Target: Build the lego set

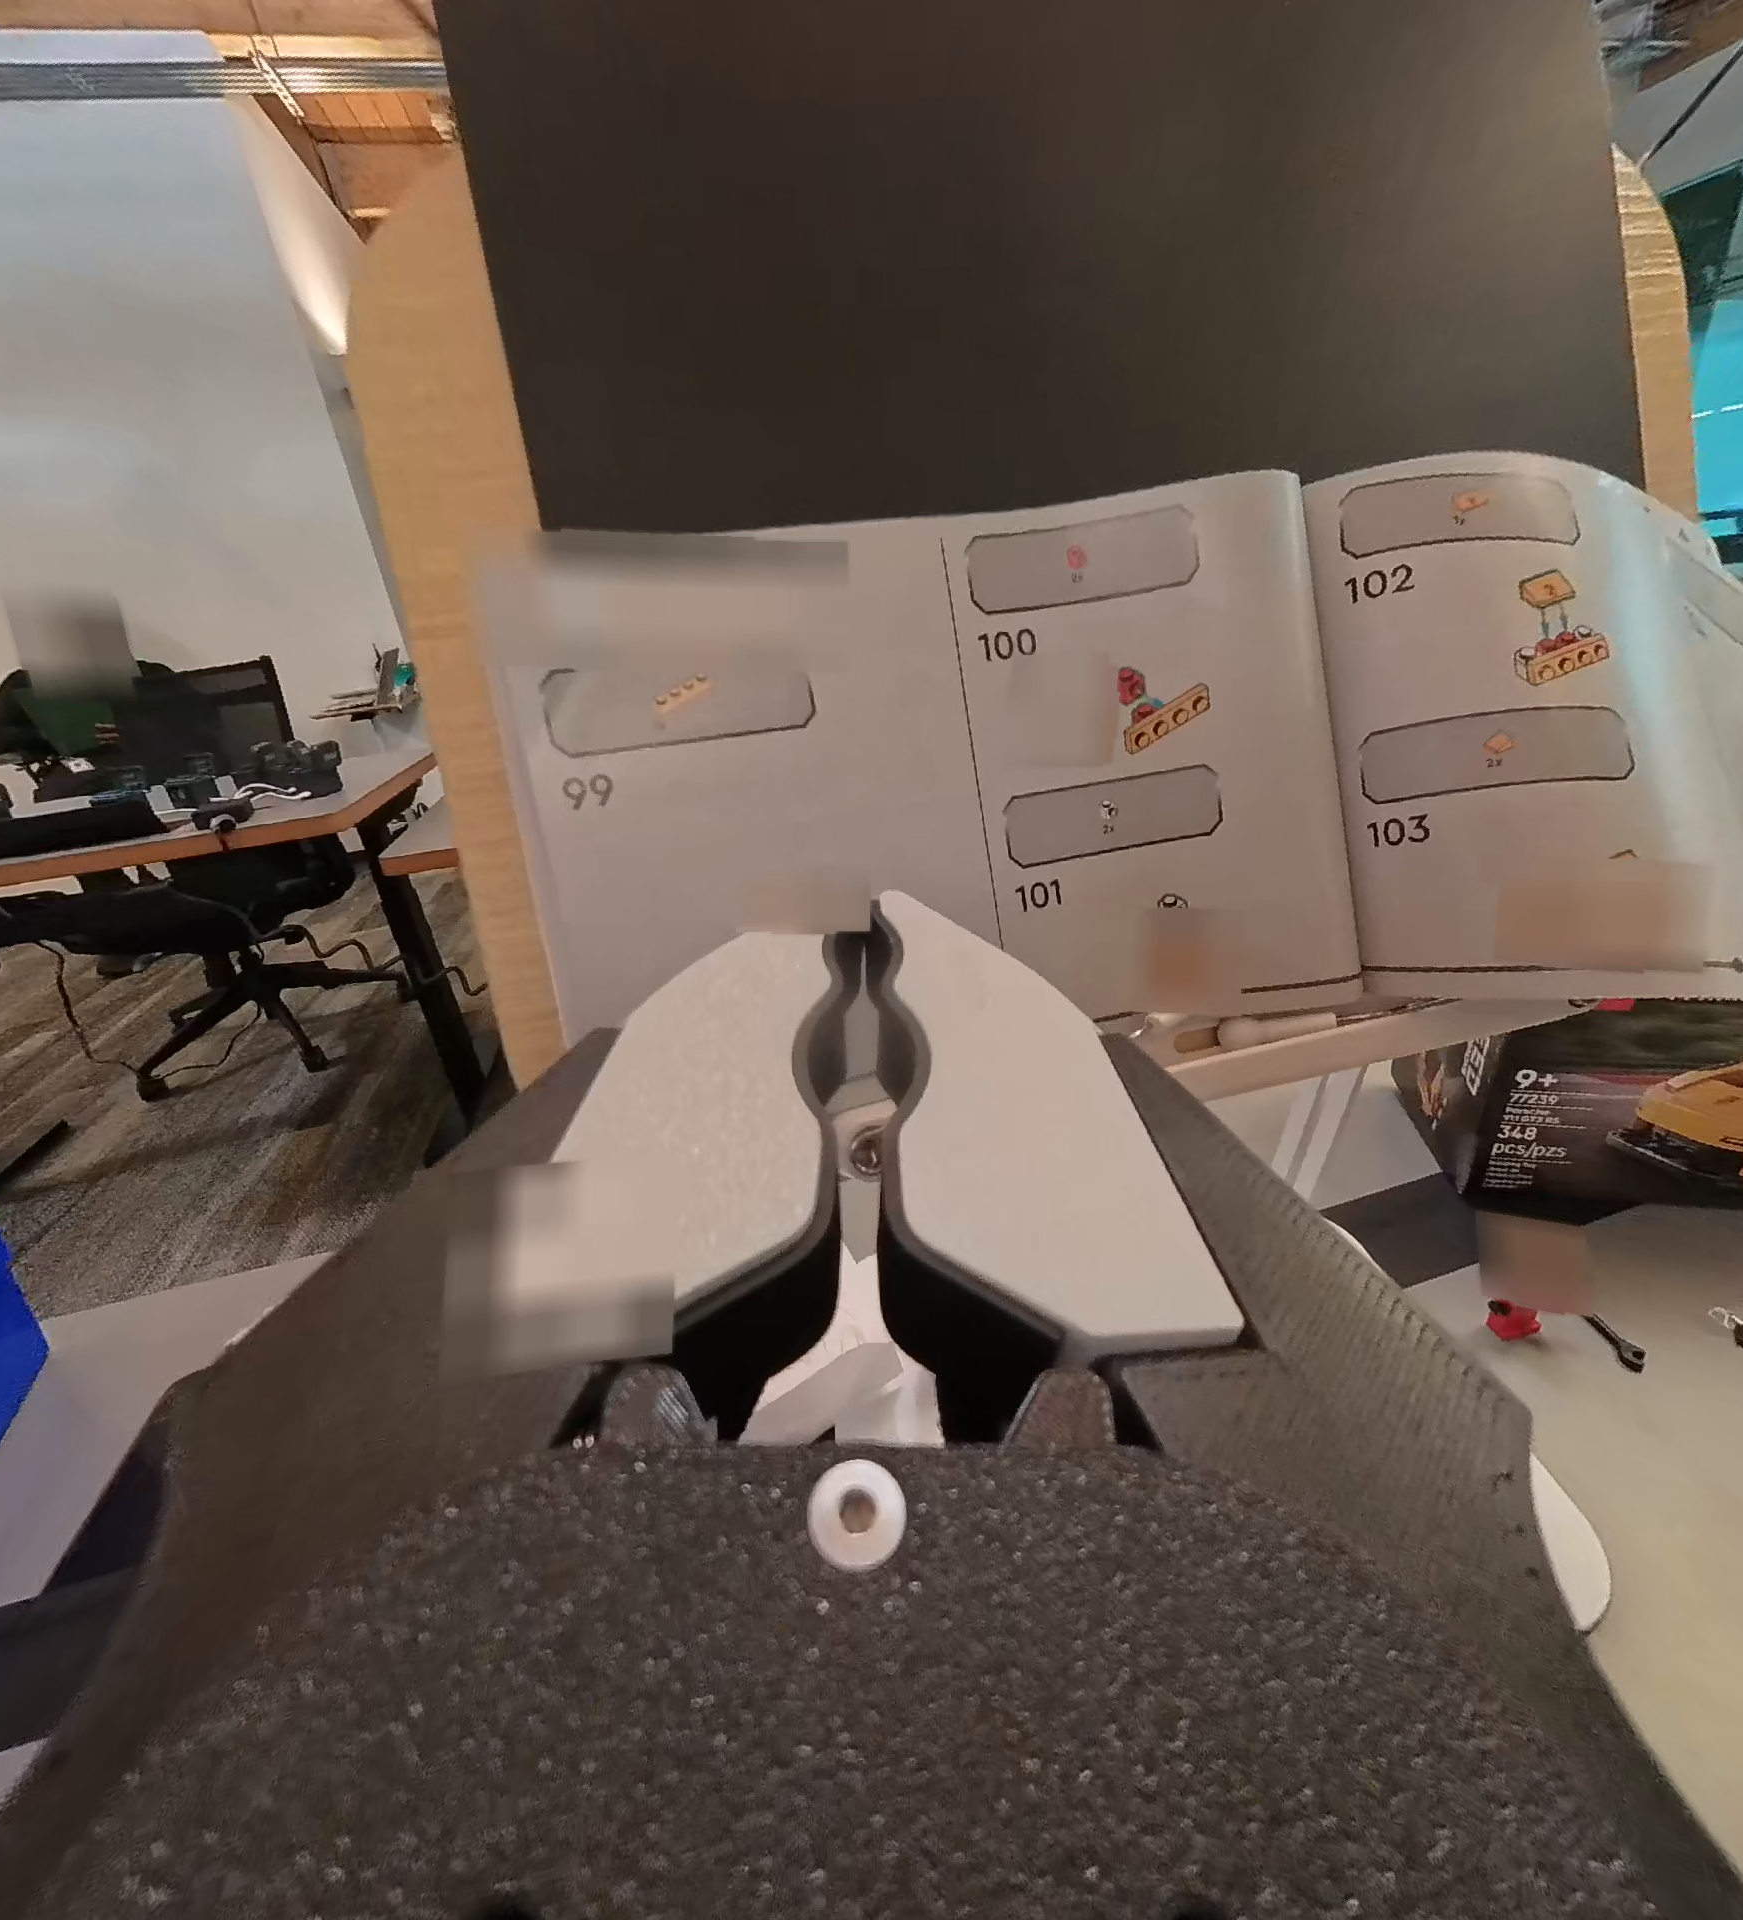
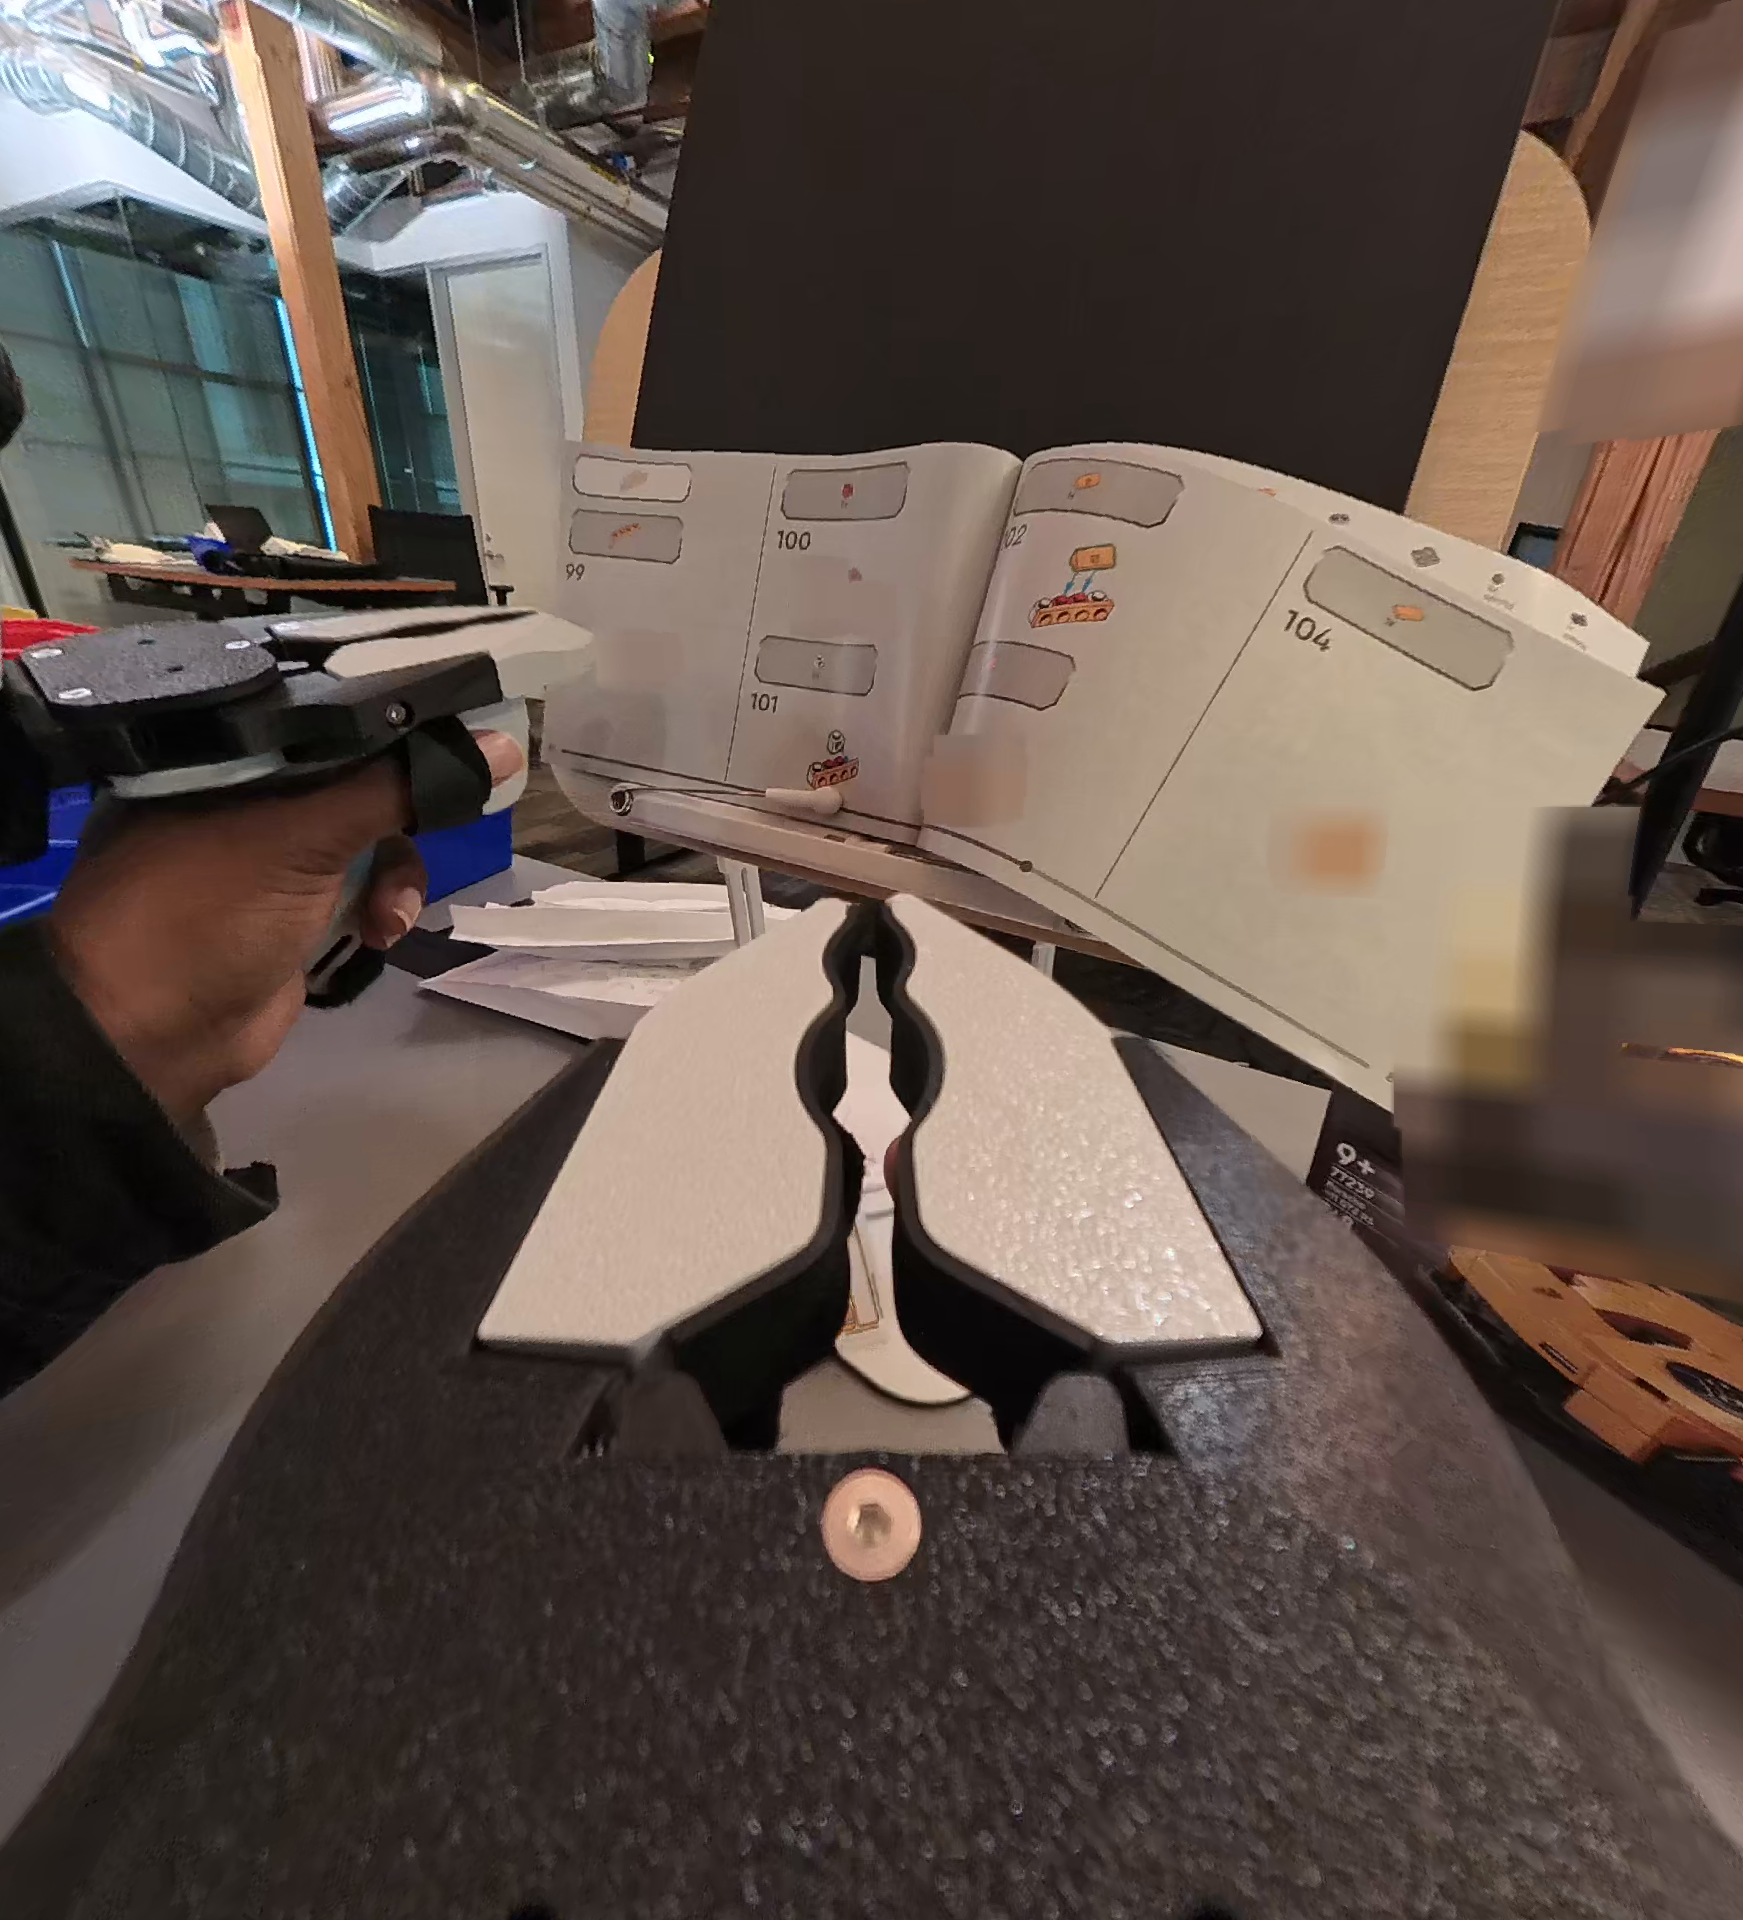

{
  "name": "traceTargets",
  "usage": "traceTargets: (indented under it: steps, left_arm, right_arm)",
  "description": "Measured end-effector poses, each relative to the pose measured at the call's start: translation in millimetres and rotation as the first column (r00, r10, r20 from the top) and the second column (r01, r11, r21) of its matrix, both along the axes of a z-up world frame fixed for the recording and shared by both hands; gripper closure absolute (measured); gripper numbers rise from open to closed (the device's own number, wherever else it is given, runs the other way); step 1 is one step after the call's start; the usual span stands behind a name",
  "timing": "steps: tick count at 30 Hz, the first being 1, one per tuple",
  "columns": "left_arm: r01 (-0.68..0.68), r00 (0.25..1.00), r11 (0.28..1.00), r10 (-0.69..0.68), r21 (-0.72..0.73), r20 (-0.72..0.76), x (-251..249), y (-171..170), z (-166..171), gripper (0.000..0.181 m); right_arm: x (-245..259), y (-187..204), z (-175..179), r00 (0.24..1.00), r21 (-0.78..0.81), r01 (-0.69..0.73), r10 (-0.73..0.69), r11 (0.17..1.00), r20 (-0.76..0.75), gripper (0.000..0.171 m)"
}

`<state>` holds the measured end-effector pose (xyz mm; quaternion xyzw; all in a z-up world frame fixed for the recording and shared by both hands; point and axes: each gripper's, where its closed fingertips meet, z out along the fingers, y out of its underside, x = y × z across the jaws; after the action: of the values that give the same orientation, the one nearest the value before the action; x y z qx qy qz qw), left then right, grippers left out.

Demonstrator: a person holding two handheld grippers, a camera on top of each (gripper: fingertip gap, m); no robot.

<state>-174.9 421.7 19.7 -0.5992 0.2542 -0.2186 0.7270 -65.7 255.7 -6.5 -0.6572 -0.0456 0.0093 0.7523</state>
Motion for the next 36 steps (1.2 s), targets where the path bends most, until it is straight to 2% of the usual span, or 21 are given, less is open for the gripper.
traceTargets:
  steps: [5, 10, 16, 22, 25, 28, 30, 33, 36]
  left_arm:
    - [-0.002, 1.0, 1.0, 0.003, -0.012, 0.013, -5, 4, -1, 0.181]
    - [-0.012, 1.0, 1.0, 0.012, -0.01, -0.007, -3, 7, -9, 0.181]
    - [0.004, 1.0, 1.0, -0.004, -0.007, -0.003, 3, 0, -11, 0.181]
    - [0.039, 0.999, 0.999, -0.039, -0.016, 0.001, 10, -25, 0, 0.181]
    - [0.09, 0.995, 0.996, -0.089, -0.02, 0.033, 1, -53, 29, 0.181]
    - [0.135, 0.99, 0.991, -0.135, 0.019, 0.029, -24, -95, 71, 0.181]
    - [0.119, 0.991, 0.991, -0.115, 0.055, -0.069, -54, -116, 88, 0.181]
    - [0.063, 0.964, 0.998, -0.067, -0.024, -0.258, -117, -126, 82, 0.181]
    - [-0.046, 0.89, 0.983, -0.041, -0.177, -0.455, -196, -120, 48, 0.181]
  right_arm:
    - [-2, -1, -8, 0.999, -0.023, -0.022, 0.022, 0.999, 0.042, 0.169]
    - [-4, -10, -31, 0.991, -0.07, -0.051, 0.059, 0.996, 0.121, 0.169]
    - [-2, -9, -57, 0.992, -0.141, -0.111, 0.119, 0.984, 0.051, 0.168]
    - [-2, -6, -67, 0.99, -0.176, -0.144, 0.142, 0.974, -0.027, 0.169]
    - [-1, -5, -68, 0.989, -0.177, -0.147, 0.143, 0.973, -0.037, 0.168]
    - [0, -6, -66, 0.99, -0.169, -0.143, 0.139, 0.975, -0.033, 0.168]
    - [0, -7, -66, 0.989, -0.168, -0.147, 0.143, 0.975, -0.038, 0.168]
    - [-3, -8, -66, 0.988, -0.166, -0.156, 0.151, 0.974, -0.042, 0.168]
    - [-5, -11, -63, 0.987, -0.159, -0.162, 0.159, 0.974, -0.035, 0.168]
